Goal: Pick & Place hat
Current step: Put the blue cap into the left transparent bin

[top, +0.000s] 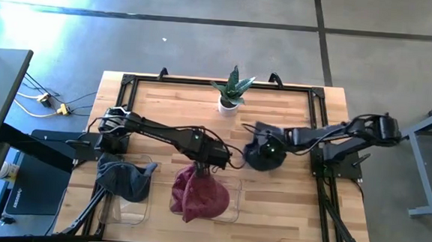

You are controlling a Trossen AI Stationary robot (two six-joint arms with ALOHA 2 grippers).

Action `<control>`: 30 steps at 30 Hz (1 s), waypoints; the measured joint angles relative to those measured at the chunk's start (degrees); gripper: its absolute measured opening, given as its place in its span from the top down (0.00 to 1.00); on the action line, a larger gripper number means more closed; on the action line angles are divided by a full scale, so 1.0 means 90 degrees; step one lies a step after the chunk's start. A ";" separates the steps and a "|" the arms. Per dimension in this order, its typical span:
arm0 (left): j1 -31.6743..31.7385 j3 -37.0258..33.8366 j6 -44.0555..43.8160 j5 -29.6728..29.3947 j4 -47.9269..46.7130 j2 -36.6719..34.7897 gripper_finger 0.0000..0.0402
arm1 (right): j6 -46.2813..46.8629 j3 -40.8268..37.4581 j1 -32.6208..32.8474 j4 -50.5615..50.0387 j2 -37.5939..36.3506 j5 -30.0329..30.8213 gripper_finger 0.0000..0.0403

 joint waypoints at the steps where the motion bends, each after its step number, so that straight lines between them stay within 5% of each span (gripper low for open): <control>1: -0.0002 -0.0015 -0.0008 -0.0014 -0.0085 -0.0051 0.40 | -0.0175 0.0117 0.0002 -0.0069 -0.0080 -0.0007 0.93; 6: 0.0000 -0.0014 -0.0210 -0.0082 0.0067 -0.0275 0.40 | -0.1060 0.0804 -0.0045 -0.1053 -0.0667 -0.0096 0.92; 10: 0.0012 0.0005 -0.0488 -0.0063 0.0731 -0.0319 0.40 | -0.1485 0.1278 -0.0156 -0.2377 -0.1063 -0.0169 0.82; 19: 0.0495 -0.0021 -0.0881 0.0981 0.3639 0.0179 0.40 | -0.1847 0.0891 0.0188 -0.2777 -0.1734 -0.0157 0.60; 23: 0.0735 -0.0003 -0.1326 0.1328 0.4331 0.0592 0.40 | -0.1553 0.0377 0.0416 -0.2544 -0.1744 -0.0156 0.62; 30: 0.0974 -0.0021 -0.1862 0.0667 0.4644 0.1344 0.40 | -0.1096 -0.0372 0.0479 -0.1772 -0.1739 0.0518 0.78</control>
